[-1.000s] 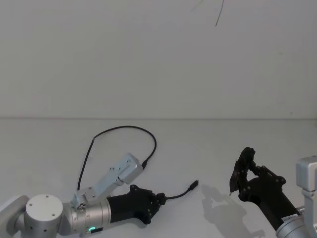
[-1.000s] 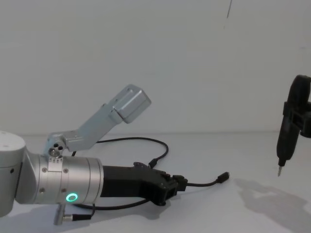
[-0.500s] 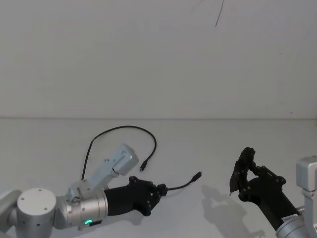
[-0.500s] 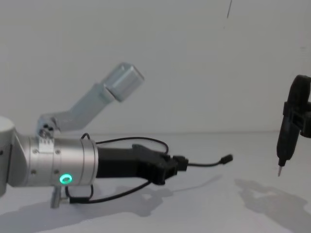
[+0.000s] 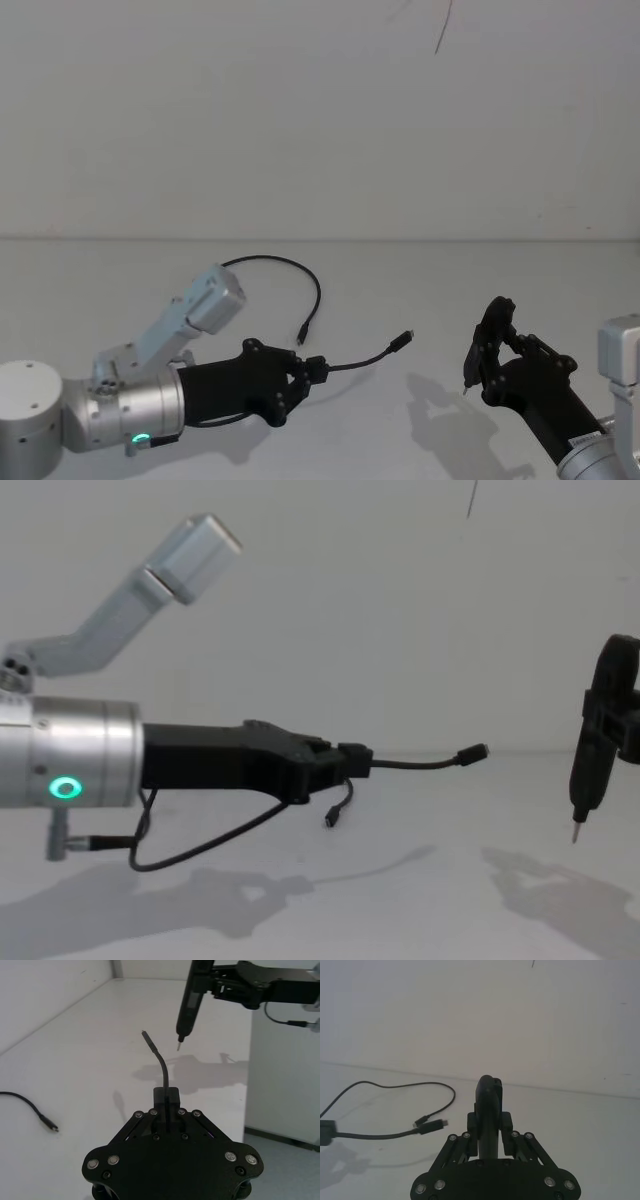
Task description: Pick up the data cable with the one hand.
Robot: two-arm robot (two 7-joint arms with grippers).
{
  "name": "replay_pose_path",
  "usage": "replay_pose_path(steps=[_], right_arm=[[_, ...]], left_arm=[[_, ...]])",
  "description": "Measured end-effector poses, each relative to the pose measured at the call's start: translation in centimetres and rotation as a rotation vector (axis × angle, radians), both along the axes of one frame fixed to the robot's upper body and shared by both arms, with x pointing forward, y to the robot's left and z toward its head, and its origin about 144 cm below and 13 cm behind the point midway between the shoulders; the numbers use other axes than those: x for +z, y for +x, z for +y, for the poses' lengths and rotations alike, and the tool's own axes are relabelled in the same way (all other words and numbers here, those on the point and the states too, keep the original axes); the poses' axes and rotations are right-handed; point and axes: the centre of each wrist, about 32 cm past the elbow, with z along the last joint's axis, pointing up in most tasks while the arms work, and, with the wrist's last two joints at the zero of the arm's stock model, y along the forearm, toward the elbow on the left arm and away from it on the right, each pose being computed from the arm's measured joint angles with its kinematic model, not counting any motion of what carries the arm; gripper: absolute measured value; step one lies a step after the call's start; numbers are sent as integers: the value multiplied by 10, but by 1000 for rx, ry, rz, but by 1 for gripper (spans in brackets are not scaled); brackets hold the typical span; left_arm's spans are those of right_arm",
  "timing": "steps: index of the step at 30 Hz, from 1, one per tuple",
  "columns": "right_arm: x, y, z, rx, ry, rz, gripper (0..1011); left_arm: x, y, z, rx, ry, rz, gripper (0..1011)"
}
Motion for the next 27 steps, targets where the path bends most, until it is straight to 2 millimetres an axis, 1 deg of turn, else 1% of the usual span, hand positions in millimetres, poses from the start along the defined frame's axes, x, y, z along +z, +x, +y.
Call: replay_pose_path(steps=[4,11,19,27], right_arm=[[0,0,0,0,0,0,269],[0,0,0,0,0,0,269],[1,0,0,-1,1,-3,269],[11,0,4,-8,34,-32,269]], left_arm=[[7,-7,10,-10,5,4,39],[12,-17,23,-14,14,16,39],[15,-25,32,-16,25,29,39],[16,-29,36,-17,31,36,39]])
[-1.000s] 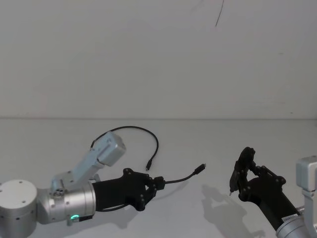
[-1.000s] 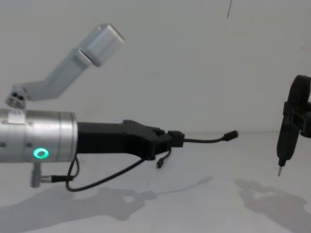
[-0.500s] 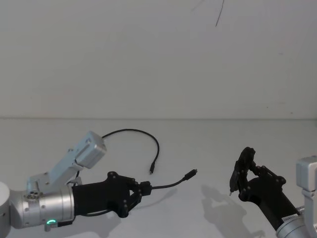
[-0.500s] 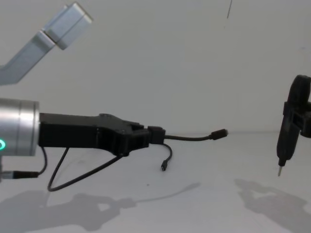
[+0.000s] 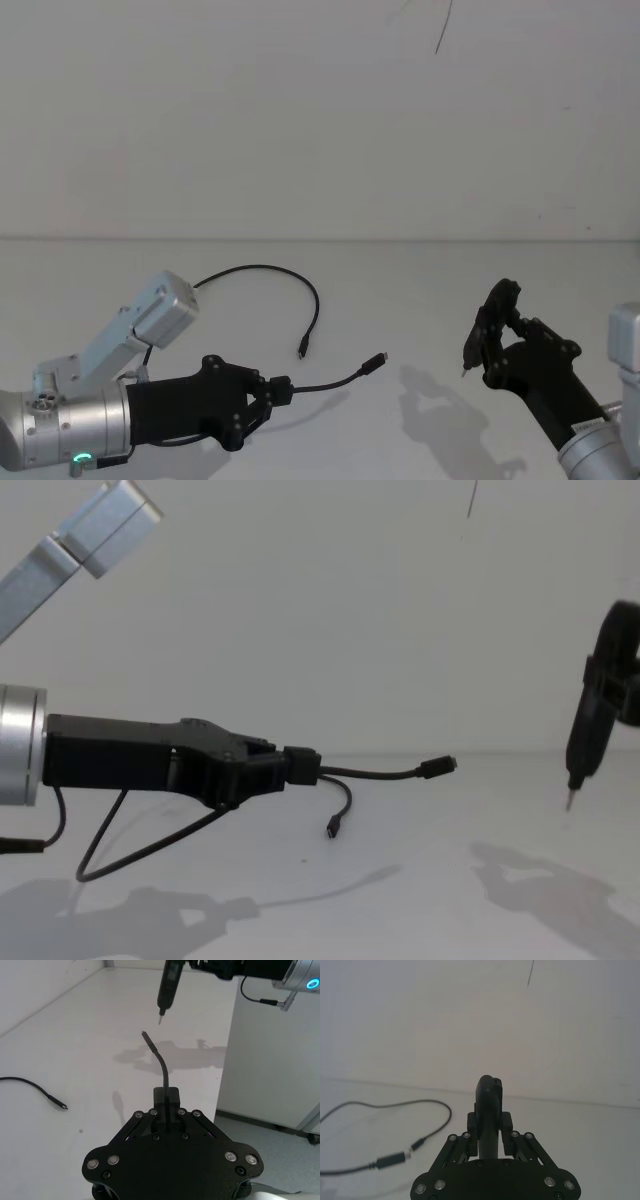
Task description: Pick up the data cable with the one hand.
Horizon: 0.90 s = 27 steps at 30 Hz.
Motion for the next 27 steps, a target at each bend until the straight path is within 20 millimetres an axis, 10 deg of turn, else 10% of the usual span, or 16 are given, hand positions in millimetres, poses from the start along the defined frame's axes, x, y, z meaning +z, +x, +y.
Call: replay_pose_path(steps=[27], right_arm=[[27,-4,7,52,231,87,269]], left_arm=[[2,-4,4,-2,7,7,40]])
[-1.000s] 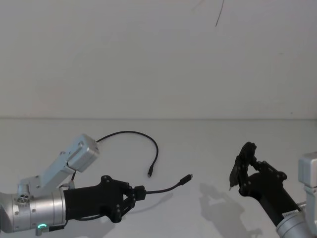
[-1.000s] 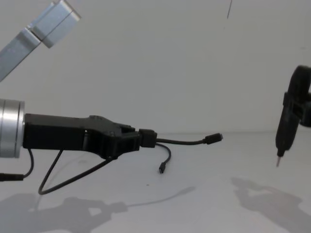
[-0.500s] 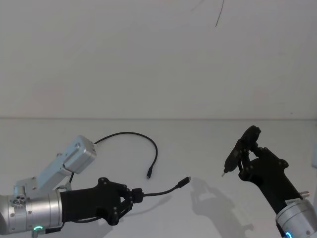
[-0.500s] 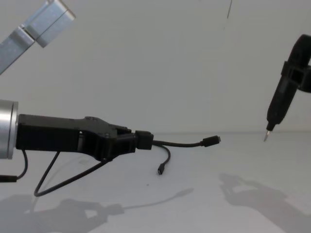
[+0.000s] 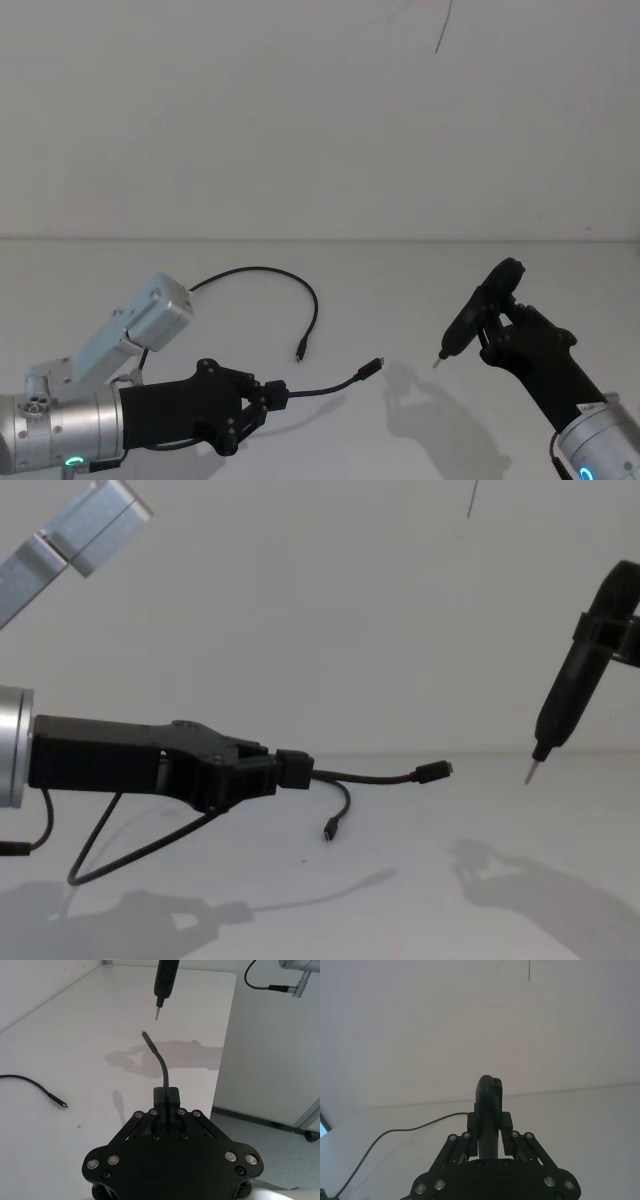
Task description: Pick up the data cable with the one hand.
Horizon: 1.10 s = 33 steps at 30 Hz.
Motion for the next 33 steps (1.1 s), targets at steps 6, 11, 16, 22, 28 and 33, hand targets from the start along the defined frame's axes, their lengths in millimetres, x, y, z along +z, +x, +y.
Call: replay_pose_path(steps=[6,11,16,22,28,33], right_arm=[[-1,0,0,21,35,33,269],[-1,1,2,35,49,41,269],[-1,3,5,57,65,46,269],[0,4,10,80,78,44,269],[2,5,13,96,87,39,269],[3,5,15,105,93,33,269]], left_arm=[[0,0,0,0,0,1,39],[0,0,0,0,0,1,39],[0,0,0,0,0,1,39],[0,0,0,0,0,1,39],[0,0,0,0,1,1,39],[0,0,0,0,1,1,39]])
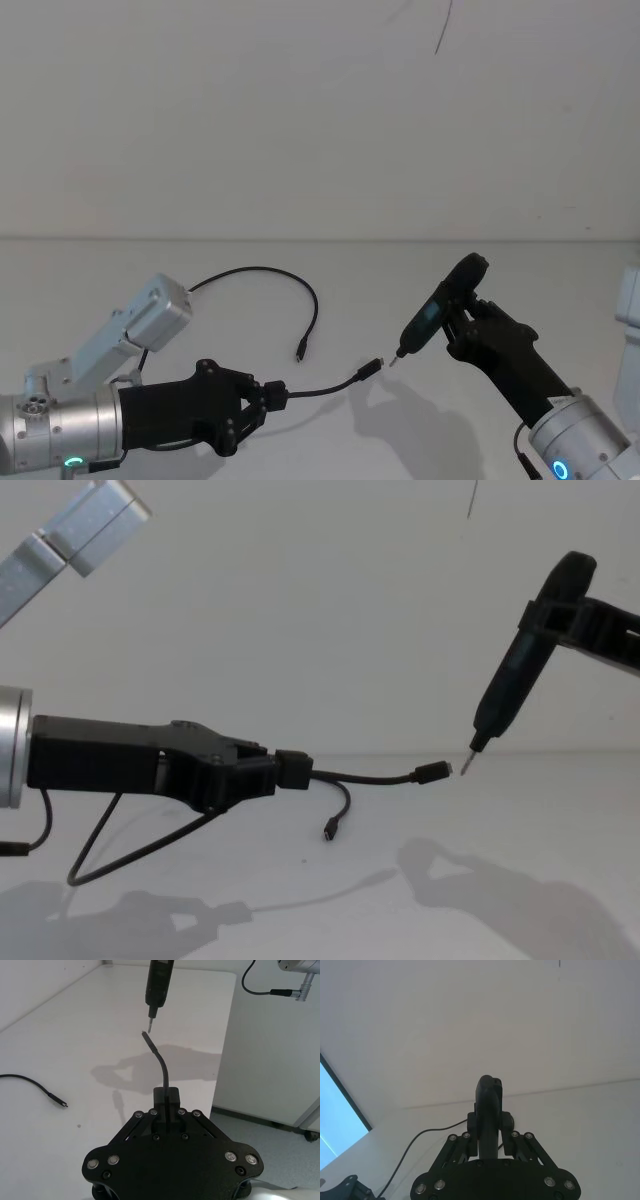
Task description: Pick up the data cable with the one hand.
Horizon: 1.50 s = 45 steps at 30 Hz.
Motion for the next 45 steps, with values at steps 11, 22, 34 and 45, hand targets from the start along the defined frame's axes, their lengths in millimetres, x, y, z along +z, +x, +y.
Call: replay_pose_path(steps=[11,22,34,45], right_arm=[[2,1,5,12,9,-22,269],[0,2,10,26,6,-41,269],[-3,2,11,23,-11,-43,269],[-4,4,11,16,-22,-46,269]], left_arm=[[0,0,0,0,0,0,39],[0,0,0,0,0,0,39],[0,0,0,0,0,0,39],[0,0,0,0,0,0,39]])
